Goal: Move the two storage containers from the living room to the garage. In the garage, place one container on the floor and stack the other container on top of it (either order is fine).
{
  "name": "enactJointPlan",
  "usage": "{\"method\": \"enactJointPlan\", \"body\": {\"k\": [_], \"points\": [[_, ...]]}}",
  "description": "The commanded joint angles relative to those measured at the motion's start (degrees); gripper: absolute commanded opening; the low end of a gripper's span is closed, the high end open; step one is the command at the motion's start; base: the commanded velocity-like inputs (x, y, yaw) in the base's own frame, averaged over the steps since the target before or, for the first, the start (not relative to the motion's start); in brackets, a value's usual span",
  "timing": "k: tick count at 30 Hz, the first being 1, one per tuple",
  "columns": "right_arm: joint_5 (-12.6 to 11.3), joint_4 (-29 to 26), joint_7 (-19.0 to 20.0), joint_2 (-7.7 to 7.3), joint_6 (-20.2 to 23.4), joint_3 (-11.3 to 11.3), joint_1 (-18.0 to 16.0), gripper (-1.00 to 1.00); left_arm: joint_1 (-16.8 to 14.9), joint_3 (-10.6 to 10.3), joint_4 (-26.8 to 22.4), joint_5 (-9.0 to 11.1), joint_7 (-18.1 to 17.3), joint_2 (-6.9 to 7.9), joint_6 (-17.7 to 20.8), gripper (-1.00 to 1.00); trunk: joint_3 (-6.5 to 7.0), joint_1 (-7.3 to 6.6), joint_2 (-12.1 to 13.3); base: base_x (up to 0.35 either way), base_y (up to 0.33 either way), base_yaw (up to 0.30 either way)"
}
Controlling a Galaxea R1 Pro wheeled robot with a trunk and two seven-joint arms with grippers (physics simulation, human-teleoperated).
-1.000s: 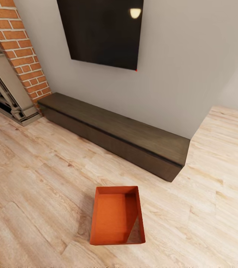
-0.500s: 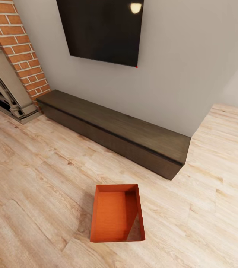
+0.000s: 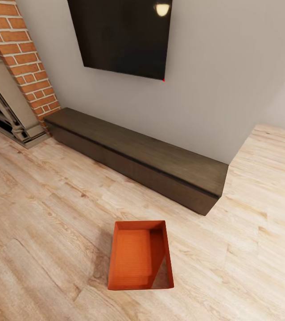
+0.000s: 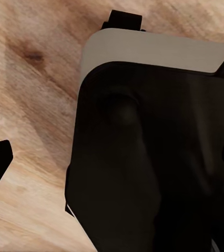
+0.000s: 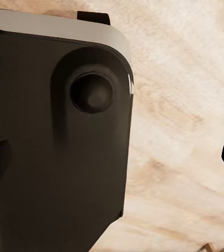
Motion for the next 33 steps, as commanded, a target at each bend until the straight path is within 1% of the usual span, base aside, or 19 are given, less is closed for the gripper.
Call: {"method": "enactJointPlan", "body": {"k": [1, 7, 10, 12, 13, 14, 15, 16, 18, 19, 20, 22, 24, 25, 28, 30, 31, 33], "points": [[-0.56, 0.09, -0.09, 0.04, -0.24, 0.48, -0.03, 1.0, -0.03, 0.08, -0.01, 0.32, 0.16, -0.02, 0.17, 1.0, -0.03, 0.0, -0.02, 0.0, 0.0, 0.0], [0.01, -0.05, -0.19, 0.09, -0.12, 0.95, -0.03, 1.0, -0.03, -0.03, -0.2, -0.22, 0.16, -0.01, 0.29, 1.0, -0.03, 0.0, -0.02, 0.0, 0.0, 0.0], [0.11, -2.12, -0.2, 0.04, 0.22, 1.07, -0.03, 1.0, -0.1, -0.08, -3.92, -0.46, 0.17, -0.03, 0.97, 1.0, -0.03, 0.0, -0.02, 0.0, 0.0, 0.0], [0.16, -7.21, -0.25, -0.04, 1.35, 1.12, 0.1, 1.0, -0.12, -0.09, -10.54, -0.56, 0.1, 0.06, 2.4, 1.0, -0.03, 0.0, -0.02, 0.0, 0.0, 0.0], [0.13, -10.37, -0.32, -0.12, 2.9, 1.11, 0.24, 1.0, -0.15, -0.09, -14.37, -0.59, 0.07, 0.22, 4.25, 1.0, -0.03, 0.0, -0.02, 0.0, 0.0, 0.0], [0.1, -13.59, -0.36, -0.48, 5.25, 1.07, 0.19, 1.0, -0.2, -0.09, -18.41, -0.6, 0.06, 0.38, 7.06, 1.0, -0.03, 0.0, -0.02, 0.0, 0.0, 0.0], [0.06, -16.77, -0.42, -1.26, 8.18, 1.03, -0.03, 1.0, -0.23, -0.09, -22.61, -0.61, 0.12, 0.49, 10.53, 1.0, -0.03, 0.0, -0.02, 0.0, 0.0, 0.0], [-0.01, -20.28, -0.55, -2.46, 11.38, 0.96, -0.44, 1.0, -0.25, -0.09, -27.25, -0.62, 0.13, 0.62, 14.39, 1.0, -0.03, 0.0, -0.02, 0.0, 0.0, 0.0], [-0.03, -26.65, -1.08, -4.47, 16.17, 0.84, -1.54, 1.0, -0.28, -0.09, -35.22, -0.63, 0.15, 0.75, 20.17, 1.0, -0.03, 0.0, -0.02, 0.0, 0.0, 0.0], [-0.03, -29.44, -1.52, -5.12, 17.76, 0.78, -2.24, 1.0, -0.3, -0.09, -38.65, -0.63, 0.15, 0.79, 21.99, 1.0, -0.03, 0.0, -0.02, 0.0, 0.0, 0.0], [-0.03, -30.61, -1.81, -5.36, 18.33, 0.73, -2.66, 1.0, -0.31, -0.09, -40.15, -0.63, 0.15, 0.77, 22.67, 1.0, -0.03, 0.0, -0.02, 0.0, 0.0, 0.0], [-0.06, -33.65, -3.48, -5.79, 19.62, 0.6, -4.84, 1.0, -0.52, -0.09, -44.2, -0.6, 0.15, 0.65, 24.4, 1.0, -0.03, 0.0, -0.02, 0.0, 0.0, 0.0], [-0.19, -34.9, -5.66, -5.7, 19.91, 0.53, -7.57, 1.0, -0.65, -0.06, -45.75, -0.48, 0.15, 0.49, 25.05, 1.0, -0.03, 0.0, -0.02, 0.0, 0.0, 0.0], [-0.22, -35.07, -6.14, -5.68, 19.96, 0.52, -8.22, 1.0, -0.7, -0.05, -45.93, -0.46, 0.15, 0.44, 25.13, 1.0, -0.03, 0.0, -0.02, 0.0, 0.0, 0.0], [-0.32, -35.52, -7.8, -5.54, 20.29, 0.49, -12.22, 1.0, -1.71, -0.03, -46.59, -0.25, 0.15, 0.3, 25.48, 1.0, -0.03, 0.0, -0.02, 0.0, 0.0, 0.0], [-0.39, -35.1, -8.21, -5.33, 20.5, 0.52, -15.33, 1.0, -4.01, -0.02, -46.66, -0.2, 0.16, 0.26, 25.63, 1.0, -0.03, 0.0, -0.02, 0.0, 0.0, 0.0], [-0.39, -34.88, -8.31, -5.3, 20.54, 0.53, -16.17, 1.0, -4.71, -0.02, -46.64, -0.22, 0.16, 0.26, 25.69, 1.0, -0.03, 0.0, -0.02, 0.0, 0.0, 0.0], [-0.42, -33.42, -8.71, -5.16, 20.45, 0.55, -19.77, 1.0, -6.99, -0.06, -46.47, -0.29, 0.16, 0.26, 25.83, 1.0, -0.03, 0.0, -0.02, 0.0, 0.0, 0.0]]}}
